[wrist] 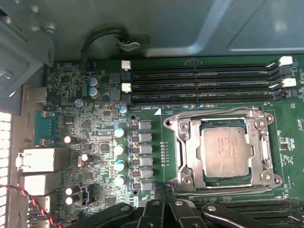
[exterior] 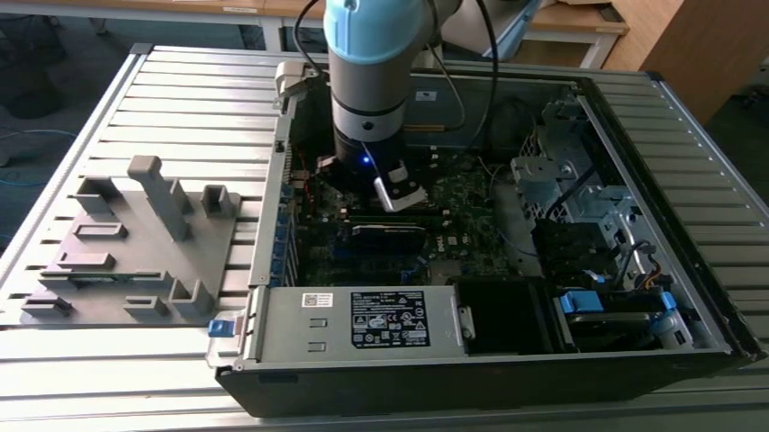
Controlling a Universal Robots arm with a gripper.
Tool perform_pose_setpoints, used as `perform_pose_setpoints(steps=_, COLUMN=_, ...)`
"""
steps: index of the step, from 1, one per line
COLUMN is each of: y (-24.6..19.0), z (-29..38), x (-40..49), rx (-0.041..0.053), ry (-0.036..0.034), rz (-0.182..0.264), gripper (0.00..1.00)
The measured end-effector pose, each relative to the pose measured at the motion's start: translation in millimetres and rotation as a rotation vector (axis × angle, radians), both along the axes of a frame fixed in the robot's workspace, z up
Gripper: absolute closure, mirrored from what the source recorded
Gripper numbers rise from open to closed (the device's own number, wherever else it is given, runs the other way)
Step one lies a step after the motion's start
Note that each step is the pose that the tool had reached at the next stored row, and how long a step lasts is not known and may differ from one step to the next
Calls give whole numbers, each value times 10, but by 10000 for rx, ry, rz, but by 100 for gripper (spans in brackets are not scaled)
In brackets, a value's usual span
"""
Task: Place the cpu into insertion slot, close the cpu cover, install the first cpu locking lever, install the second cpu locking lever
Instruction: 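Install the second cpu locking lever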
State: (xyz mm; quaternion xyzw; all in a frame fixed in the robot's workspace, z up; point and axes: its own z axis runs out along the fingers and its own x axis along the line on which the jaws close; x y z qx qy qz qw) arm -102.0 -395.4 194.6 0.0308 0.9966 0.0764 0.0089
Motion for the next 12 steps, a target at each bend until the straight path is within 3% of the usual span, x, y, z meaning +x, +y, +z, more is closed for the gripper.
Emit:
perform_pose_setpoints(steps=8, y=51, z=-1, x=-10, rx=-19, ry=0, rz=-6, gripper=90)
perform_pose_setpoints(steps=12, y=57, z=-1, x=1, rx=-44, ry=-1, rz=-7, gripper=90)
